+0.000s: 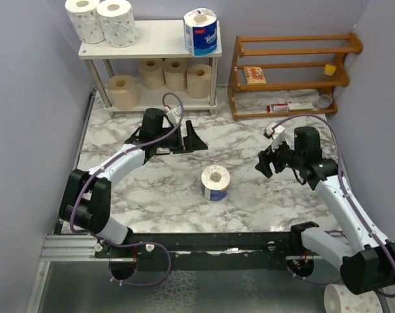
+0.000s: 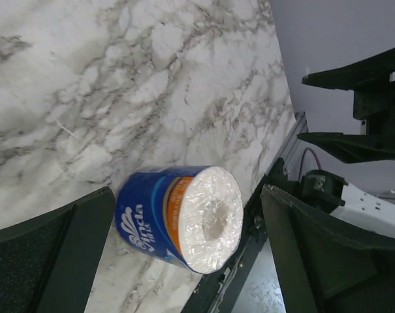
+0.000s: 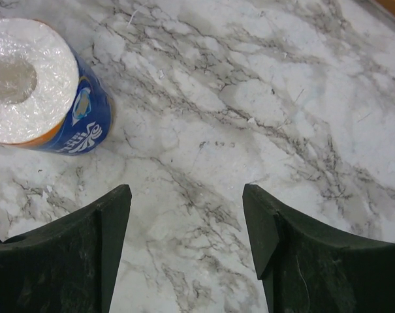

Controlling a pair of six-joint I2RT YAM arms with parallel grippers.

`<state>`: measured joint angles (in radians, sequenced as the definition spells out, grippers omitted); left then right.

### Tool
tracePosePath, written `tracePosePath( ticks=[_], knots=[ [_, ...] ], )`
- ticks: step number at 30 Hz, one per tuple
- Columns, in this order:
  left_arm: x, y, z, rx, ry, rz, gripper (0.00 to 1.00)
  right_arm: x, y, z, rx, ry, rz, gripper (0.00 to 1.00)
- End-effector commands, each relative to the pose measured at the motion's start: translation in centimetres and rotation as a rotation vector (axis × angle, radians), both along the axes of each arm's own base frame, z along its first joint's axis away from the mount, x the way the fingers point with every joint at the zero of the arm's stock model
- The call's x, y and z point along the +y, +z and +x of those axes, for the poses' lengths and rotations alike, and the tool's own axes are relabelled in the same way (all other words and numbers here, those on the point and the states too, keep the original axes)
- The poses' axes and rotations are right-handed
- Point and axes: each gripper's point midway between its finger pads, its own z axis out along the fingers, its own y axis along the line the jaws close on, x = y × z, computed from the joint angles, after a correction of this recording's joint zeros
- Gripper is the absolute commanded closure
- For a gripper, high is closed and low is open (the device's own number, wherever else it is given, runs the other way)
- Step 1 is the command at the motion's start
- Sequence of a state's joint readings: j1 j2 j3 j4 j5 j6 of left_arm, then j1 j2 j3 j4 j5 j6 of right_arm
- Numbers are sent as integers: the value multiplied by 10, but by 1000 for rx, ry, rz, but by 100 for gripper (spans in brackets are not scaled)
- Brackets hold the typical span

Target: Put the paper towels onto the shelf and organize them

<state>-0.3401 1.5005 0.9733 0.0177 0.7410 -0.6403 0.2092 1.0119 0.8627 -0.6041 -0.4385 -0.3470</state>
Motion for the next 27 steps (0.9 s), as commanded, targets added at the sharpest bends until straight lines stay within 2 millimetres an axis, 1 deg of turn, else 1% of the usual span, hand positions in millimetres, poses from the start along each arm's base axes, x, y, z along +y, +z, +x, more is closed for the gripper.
tracePosePath(
  ticks=[1,4,7,9,14,18,23,27],
  knots=[
    [-34,6,-20,31,-52,-3,1,-12,3,4,-23,-100,40,30],
    [-41,-10,-26,16,-63,101,4,-27,6,8,-60,-152,49,30],
    [-40,-30,-30,2,-48,193,9,-37,5,9,-69,-186,40,30],
    [-40,-41,-35,10,-59,219,11,-39,4,10,-64,-187,39,30],
    [-34,-59,-45,0,-64,304,11,-38,-2,13,-34,-183,35,31],
    [-32,-68,-51,-10,-75,347,11,-37,-5,13,-21,-177,34,31],
    [-36,-75,-60,0,-110,353,20,-38,-7,14,-16,-176,29,31],
    [-38,-77,-66,8,-139,346,23,-39,-8,15,-13,-180,24,31]
  ],
)
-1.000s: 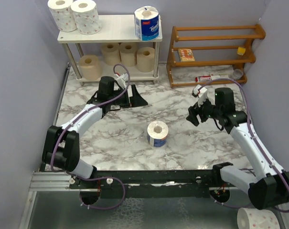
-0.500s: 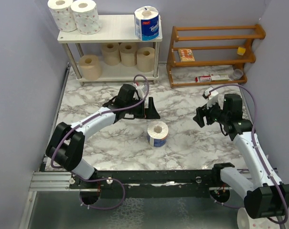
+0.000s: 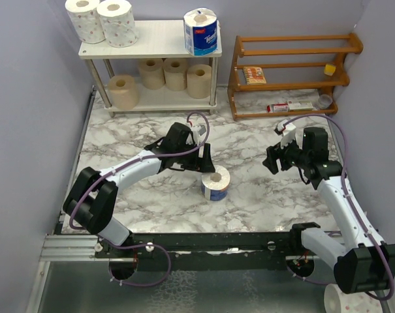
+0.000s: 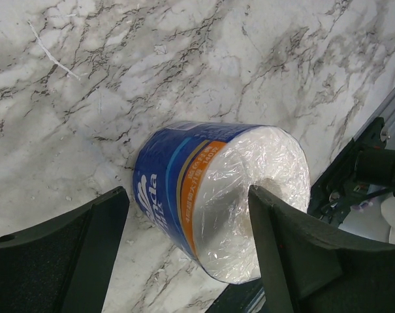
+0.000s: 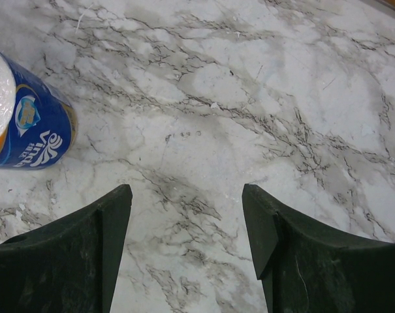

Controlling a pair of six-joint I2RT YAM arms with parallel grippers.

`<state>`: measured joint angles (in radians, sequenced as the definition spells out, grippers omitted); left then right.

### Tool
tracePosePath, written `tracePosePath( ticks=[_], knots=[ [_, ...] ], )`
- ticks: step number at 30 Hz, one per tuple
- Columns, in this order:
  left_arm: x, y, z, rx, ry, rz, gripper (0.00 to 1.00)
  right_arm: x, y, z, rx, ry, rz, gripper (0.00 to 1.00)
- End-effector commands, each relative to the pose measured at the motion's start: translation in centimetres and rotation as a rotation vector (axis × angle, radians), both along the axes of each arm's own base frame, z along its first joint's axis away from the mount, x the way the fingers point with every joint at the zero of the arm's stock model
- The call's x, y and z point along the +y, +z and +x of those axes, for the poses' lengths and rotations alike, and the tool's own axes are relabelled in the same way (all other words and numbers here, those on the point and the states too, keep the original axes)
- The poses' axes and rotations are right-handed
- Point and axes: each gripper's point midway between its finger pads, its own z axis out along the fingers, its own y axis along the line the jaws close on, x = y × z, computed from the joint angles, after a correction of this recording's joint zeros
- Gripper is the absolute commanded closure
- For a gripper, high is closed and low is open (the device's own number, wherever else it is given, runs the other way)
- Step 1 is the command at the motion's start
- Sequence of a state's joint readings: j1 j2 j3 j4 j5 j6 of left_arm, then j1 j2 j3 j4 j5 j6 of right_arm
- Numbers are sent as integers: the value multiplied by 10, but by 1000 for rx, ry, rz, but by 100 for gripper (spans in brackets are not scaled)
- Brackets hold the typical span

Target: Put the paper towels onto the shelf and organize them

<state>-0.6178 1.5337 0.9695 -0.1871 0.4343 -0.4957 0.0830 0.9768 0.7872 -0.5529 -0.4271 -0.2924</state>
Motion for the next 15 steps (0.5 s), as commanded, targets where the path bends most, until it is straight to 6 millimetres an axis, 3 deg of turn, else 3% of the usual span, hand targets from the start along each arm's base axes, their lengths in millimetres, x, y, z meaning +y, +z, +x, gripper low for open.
tracePosePath(
  ticks=[1,7,10,15],
  knots=[
    [1,-9,-8,1,-37,20,24,-3,5,8,-26,-13,-7,31],
    [-2,-8,-15,12,-68,3,30,-4,0,9,-8,-14,-13,32],
    [-7,-8,-20,30,-92,-25,39,-4,-1,9,-3,-13,-16,32],
    [-16,-14,-25,83,-128,-70,63,-4,1,8,-13,-12,-19,32]
  ],
)
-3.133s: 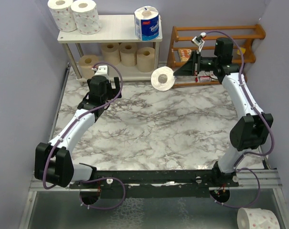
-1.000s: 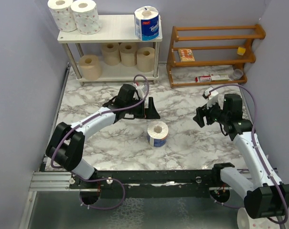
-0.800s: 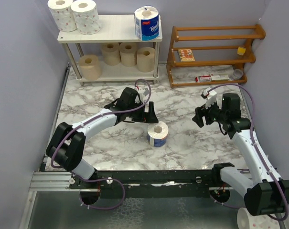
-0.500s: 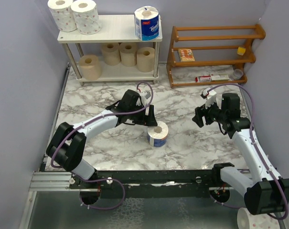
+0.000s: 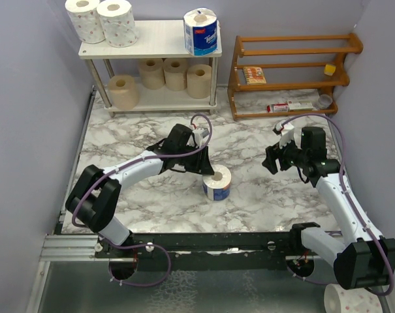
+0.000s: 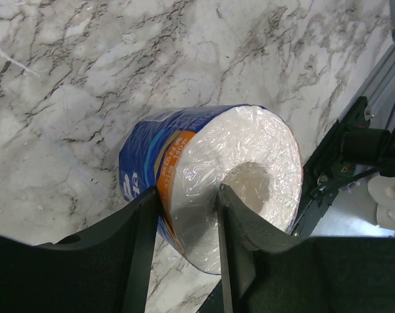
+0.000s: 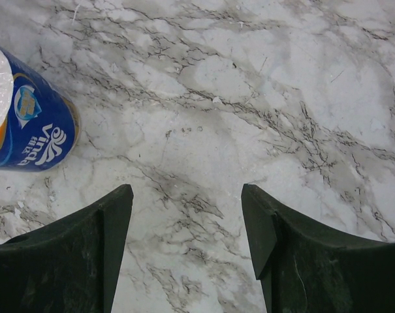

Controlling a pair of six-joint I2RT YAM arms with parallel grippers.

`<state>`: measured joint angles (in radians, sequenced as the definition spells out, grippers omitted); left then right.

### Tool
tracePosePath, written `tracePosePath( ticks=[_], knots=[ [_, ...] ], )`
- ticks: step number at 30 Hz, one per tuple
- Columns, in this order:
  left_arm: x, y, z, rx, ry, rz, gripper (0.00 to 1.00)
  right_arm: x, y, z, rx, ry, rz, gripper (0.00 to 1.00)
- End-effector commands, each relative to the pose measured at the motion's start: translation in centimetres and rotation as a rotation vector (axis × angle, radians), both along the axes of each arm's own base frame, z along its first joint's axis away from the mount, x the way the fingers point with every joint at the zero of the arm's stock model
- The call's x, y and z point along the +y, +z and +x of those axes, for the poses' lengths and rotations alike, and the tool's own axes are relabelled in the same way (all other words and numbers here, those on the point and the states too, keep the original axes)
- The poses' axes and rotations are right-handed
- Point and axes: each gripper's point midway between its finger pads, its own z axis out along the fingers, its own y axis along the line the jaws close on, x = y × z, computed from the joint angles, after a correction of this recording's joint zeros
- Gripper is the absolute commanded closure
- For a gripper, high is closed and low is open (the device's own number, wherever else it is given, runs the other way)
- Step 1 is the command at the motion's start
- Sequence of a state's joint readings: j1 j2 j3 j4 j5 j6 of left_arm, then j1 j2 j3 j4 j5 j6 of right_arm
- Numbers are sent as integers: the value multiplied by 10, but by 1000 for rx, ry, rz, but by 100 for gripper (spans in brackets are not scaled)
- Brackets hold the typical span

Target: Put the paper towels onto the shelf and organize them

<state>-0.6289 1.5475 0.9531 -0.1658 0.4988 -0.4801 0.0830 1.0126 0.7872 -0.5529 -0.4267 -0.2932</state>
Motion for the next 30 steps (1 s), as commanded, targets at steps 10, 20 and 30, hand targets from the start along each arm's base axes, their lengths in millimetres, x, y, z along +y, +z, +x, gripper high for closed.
tracePosePath(
  ticks=[10,20,30],
  knots=[
    [-16,-7,-15,94,-69,-73,100,-5,7,8,-36,-16,-17,32],
    [-21,69,8,1,80,-169,100,-5,7,8,-34,-17,-19,33],
    [0,107,16,41,349,-141,100,-5,6,8,-33,-16,-20,33]
  ],
)
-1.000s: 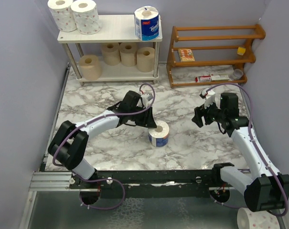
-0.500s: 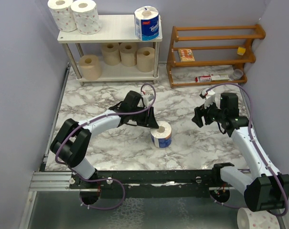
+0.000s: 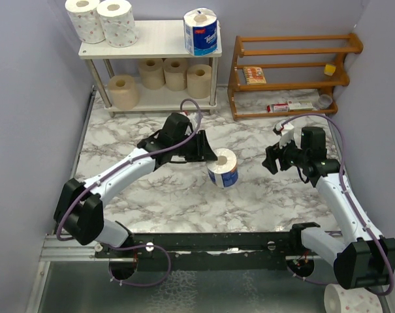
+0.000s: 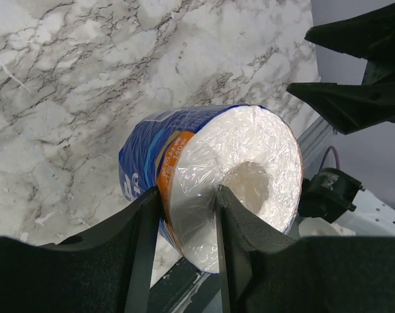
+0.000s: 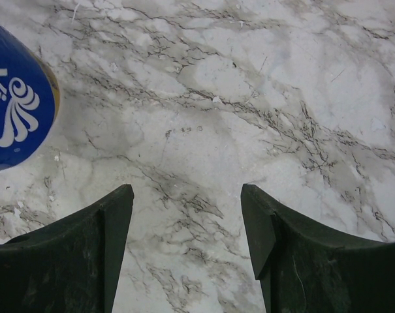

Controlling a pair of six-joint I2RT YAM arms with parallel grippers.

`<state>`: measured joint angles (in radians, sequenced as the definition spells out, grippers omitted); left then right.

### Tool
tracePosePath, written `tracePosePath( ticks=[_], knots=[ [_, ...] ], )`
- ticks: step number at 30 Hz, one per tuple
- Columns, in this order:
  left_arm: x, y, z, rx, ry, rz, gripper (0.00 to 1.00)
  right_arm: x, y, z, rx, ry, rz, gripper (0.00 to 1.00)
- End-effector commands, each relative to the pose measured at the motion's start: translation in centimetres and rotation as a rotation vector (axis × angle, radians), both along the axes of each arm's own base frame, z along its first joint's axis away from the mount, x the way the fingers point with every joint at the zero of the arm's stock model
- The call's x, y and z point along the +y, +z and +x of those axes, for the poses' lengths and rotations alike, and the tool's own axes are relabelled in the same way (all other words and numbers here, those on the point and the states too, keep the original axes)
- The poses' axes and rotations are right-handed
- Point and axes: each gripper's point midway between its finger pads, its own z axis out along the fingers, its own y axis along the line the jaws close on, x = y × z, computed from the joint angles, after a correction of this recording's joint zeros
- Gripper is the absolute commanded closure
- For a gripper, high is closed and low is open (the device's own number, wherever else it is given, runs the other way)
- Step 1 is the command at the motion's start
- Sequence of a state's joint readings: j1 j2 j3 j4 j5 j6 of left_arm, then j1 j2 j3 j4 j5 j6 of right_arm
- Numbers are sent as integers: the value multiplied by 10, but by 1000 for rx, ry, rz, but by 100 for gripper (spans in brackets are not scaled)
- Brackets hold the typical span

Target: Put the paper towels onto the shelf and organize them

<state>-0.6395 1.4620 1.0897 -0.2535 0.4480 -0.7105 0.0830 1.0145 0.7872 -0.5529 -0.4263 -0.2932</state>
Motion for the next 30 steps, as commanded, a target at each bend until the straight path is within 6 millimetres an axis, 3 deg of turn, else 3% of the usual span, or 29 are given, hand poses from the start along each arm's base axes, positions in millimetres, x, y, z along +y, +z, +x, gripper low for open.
tracePosePath(
  ticks=[1,8,12,17,23,30],
  knots=[
    [18,45,9,-30,230,-36,100,-5,7,8,-37,-16,-20,33],
    [58,149,58,-255,532,4,100,-5,7,8,-37,-15,-20,33],
    [91,199,93,-348,762,87,100,-5,7,8,-37,-12,-20,33],
    [114,254,123,-431,990,21,100,-5,7,7,-39,-11,-19,33],
    [143,298,144,-498,1252,-63,100,-4,8,7,-41,-8,-19,33],
    [194,336,140,-629,1557,-153,100,-4,9,7,-43,-7,-18,33]
  ],
)
